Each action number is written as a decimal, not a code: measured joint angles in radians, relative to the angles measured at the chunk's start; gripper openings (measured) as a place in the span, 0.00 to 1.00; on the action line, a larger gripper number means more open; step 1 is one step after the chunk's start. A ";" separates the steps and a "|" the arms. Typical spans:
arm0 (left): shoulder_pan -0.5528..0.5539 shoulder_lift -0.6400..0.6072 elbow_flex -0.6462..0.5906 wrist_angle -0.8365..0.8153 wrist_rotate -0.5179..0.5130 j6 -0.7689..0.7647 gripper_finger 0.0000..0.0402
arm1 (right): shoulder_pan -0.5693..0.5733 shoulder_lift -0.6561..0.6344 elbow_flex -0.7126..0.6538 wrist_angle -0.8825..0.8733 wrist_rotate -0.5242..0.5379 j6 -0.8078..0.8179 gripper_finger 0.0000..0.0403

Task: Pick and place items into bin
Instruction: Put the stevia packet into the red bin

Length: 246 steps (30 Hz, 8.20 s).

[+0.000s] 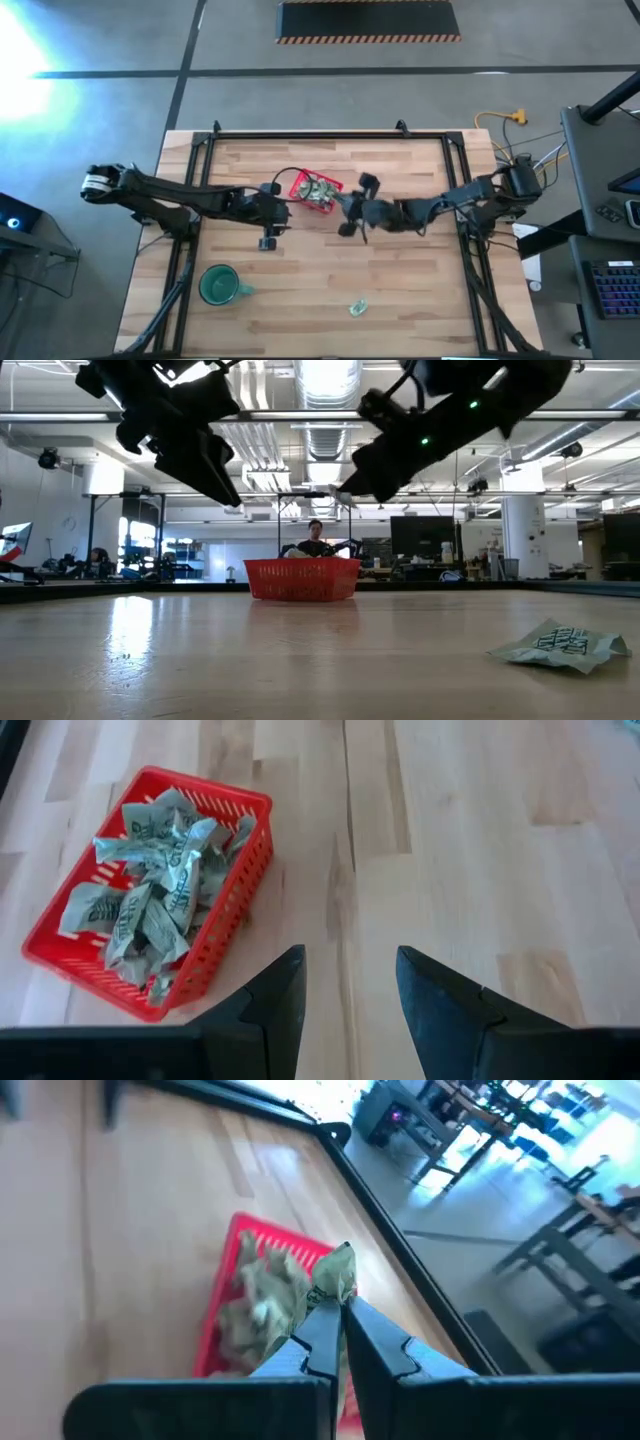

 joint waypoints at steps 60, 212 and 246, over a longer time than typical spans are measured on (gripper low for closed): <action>0.000 0.009 -0.002 -0.004 0.003 -0.002 0.35 | 0.093 -0.057 0.080 -0.513 -0.938 0.343 0.31; -0.001 0.010 -0.002 0.056 0.004 -0.004 0.35 | 0.474 0.101 0.023 -0.582 -0.391 0.815 0.39; 0.000 0.010 -0.002 0.056 0.004 -0.004 0.35 | 0.478 0.101 0.031 -0.553 -0.173 0.667 0.02</action>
